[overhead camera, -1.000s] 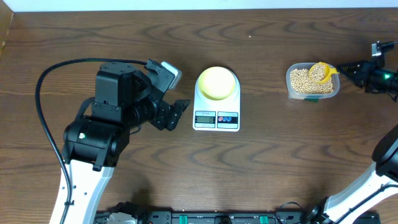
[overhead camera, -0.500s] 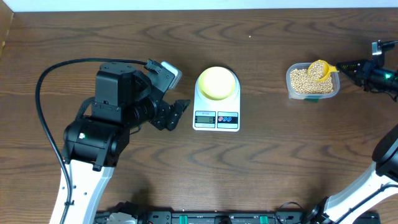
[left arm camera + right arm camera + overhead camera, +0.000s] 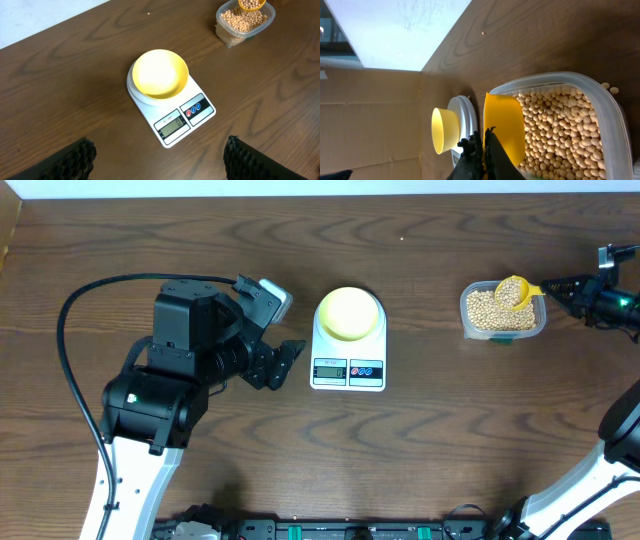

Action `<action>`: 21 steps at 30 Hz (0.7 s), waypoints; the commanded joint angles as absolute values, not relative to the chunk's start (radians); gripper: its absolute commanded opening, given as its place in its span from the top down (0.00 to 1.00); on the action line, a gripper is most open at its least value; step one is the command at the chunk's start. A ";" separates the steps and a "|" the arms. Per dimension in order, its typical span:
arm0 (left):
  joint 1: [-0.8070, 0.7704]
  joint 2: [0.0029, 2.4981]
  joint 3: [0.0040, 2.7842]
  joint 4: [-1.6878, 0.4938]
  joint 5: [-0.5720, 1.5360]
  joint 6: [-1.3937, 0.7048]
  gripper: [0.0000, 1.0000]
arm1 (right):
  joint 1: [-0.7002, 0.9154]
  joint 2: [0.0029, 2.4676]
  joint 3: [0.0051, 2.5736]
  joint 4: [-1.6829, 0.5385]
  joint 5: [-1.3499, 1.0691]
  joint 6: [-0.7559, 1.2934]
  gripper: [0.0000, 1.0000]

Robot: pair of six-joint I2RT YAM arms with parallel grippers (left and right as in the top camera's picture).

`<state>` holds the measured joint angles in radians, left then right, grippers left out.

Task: Scoop item into bowl and weigh 50g on scale
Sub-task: 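Tilt the scoop up with the right gripper to hold soybeans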

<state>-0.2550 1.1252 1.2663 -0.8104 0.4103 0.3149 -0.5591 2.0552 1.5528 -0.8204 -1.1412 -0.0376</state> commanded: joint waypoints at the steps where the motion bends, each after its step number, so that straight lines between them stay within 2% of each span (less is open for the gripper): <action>1: -0.249 1.125 1.262 -0.812 0.419 0.324 0.16 | -0.566 2.062 1.547 -0.819 -1.189 -0.054 0.99; 21: -0.249 1.125 1.262 -0.812 0.419 0.324 0.16 | -0.566 2.062 1.547 -0.830 -1.242 -0.054 0.99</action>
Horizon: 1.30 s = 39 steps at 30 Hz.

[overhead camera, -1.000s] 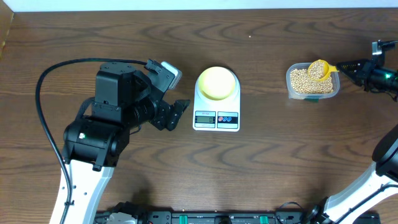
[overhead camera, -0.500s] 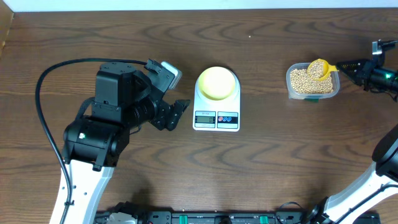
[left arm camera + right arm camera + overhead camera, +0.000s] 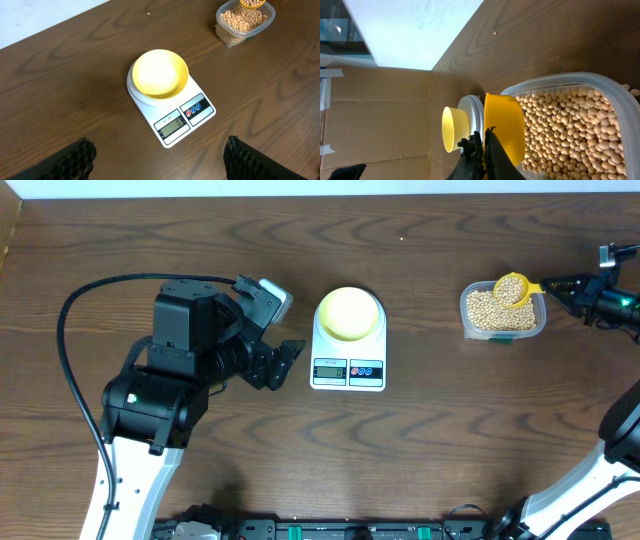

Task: Scoop item into bowl and weigh 50g on scale
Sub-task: 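Tilt the scoop up with the right gripper to hold soybeans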

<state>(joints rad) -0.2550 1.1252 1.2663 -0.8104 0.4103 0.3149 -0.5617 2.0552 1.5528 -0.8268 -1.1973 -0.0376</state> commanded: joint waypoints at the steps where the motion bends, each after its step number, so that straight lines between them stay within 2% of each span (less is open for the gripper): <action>1: -0.249 1.125 1.262 -0.812 0.419 0.324 0.16 | -0.566 2.062 1.547 -0.830 -1.242 -0.054 0.99; 11: -0.249 1.125 1.262 -0.812 0.419 0.324 0.16 | -0.566 2.062 1.547 -0.828 -1.245 -0.054 0.99; 25: -0.249 1.125 1.262 -0.812 0.419 0.324 0.16 | -0.550 2.062 1.547 -0.822 -1.370 -0.054 0.99; 39: -0.249 1.125 1.262 -0.812 0.419 0.324 0.16 | -0.417 2.062 1.547 -0.800 -1.373 -0.037 0.99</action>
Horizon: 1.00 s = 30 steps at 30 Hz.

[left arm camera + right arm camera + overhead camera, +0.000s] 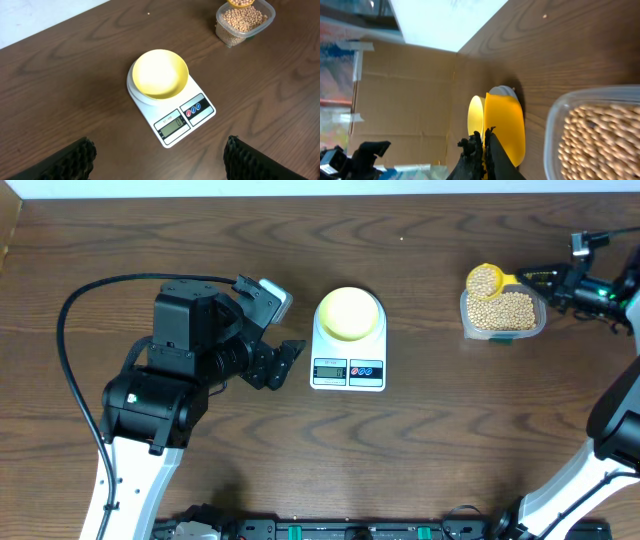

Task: Scoop item into bowl and weigh 50g on scale
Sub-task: 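Tilt the scoop up with the right gripper to hold soybeans, then carry the filled scoop left over the yellow bowl with right gripper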

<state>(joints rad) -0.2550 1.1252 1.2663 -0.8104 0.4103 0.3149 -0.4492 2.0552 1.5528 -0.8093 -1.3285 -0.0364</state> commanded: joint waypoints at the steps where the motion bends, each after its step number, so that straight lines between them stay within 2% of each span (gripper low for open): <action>1: -0.249 1.125 1.262 -0.812 0.419 0.324 0.16 | -0.407 2.062 1.547 -0.796 -1.372 -0.030 0.99; 30: -0.249 1.125 1.262 -0.812 0.419 0.324 0.16 | -0.061 2.062 1.547 -0.482 -1.372 0.311 0.99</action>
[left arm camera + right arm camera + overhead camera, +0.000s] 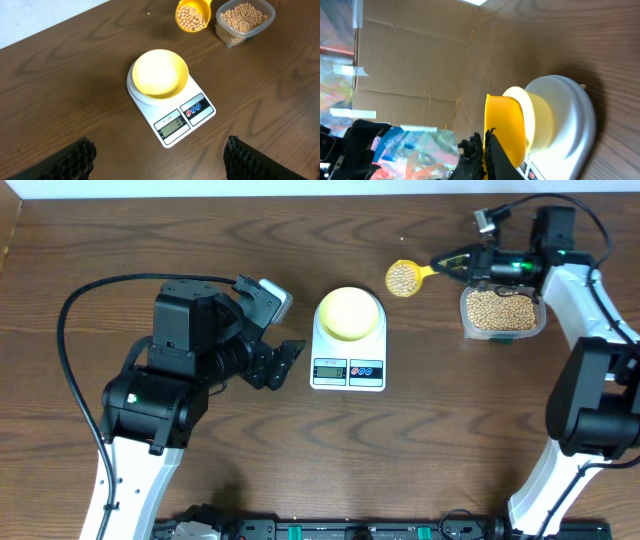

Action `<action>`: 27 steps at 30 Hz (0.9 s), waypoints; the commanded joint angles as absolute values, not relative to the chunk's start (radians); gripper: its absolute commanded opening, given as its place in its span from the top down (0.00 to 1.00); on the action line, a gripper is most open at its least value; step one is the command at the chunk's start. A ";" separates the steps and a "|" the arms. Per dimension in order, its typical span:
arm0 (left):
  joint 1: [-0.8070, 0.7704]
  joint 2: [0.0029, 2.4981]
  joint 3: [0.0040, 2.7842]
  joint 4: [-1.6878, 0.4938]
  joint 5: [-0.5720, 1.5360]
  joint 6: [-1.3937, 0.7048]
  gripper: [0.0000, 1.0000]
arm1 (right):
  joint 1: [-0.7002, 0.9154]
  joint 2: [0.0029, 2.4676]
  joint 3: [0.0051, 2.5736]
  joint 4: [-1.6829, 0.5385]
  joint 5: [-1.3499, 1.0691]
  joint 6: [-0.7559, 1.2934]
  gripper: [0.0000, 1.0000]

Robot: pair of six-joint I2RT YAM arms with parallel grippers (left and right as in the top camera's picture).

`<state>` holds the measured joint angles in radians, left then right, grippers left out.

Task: Scoop item into bowl and weigh 50g on scale
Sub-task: 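Carry the filled scoop left over the yellow bowl with right gripper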

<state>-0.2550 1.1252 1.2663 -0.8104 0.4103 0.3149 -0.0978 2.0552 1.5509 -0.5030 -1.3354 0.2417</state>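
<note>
A yellow scoop [405,277] full of soybeans hangs above the table between the scale and the bean tub, also seen as the scoop [192,16] in the left wrist view. My right gripper [452,264] is shut on its handle; the scoop's back [506,129] fills the right wrist view. An empty yellow bowl [349,312] sits on the white scale [348,368]. The clear tub of soybeans [503,311] stands to the right. My left gripper [160,162] is open, low and in front of the scale, holding nothing.
The left arm's black body [190,350] and its cable [75,310] take up the table left of the scale. The right arm [580,300] reaches in from the right edge over the tub. Cardboard stands beyond the table's left side.
My right gripper has carried the filled scoop left, from the tub's left rim to a spot over the table just right of the bowl. The left arm has not moved.
The scoop first lay in the tub's beans, held by my right gripper. Then it stood higher over the tub with beans in it, then over the tub's left rim. Now it hangs near the bowl. The left gripper stayed open in place.
</note>
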 commanded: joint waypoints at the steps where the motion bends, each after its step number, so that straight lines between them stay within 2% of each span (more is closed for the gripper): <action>1: -0.249 1.125 1.262 -0.812 0.419 0.324 0.16 | -0.049 2.062 1.547 -0.470 -1.372 0.322 0.99; 10: -0.249 1.125 1.262 -0.812 0.419 0.324 0.16 | 0.066 2.062 1.547 -0.370 -1.293 0.317 0.99; 16: -0.249 1.125 1.262 -0.812 0.419 0.324 0.16 | 0.094 2.062 1.547 -0.320 -1.232 0.310 0.99; 27: -0.249 1.125 1.262 -0.812 0.419 0.324 0.16 | 0.107 2.062 1.547 -0.318 -1.222 0.181 0.99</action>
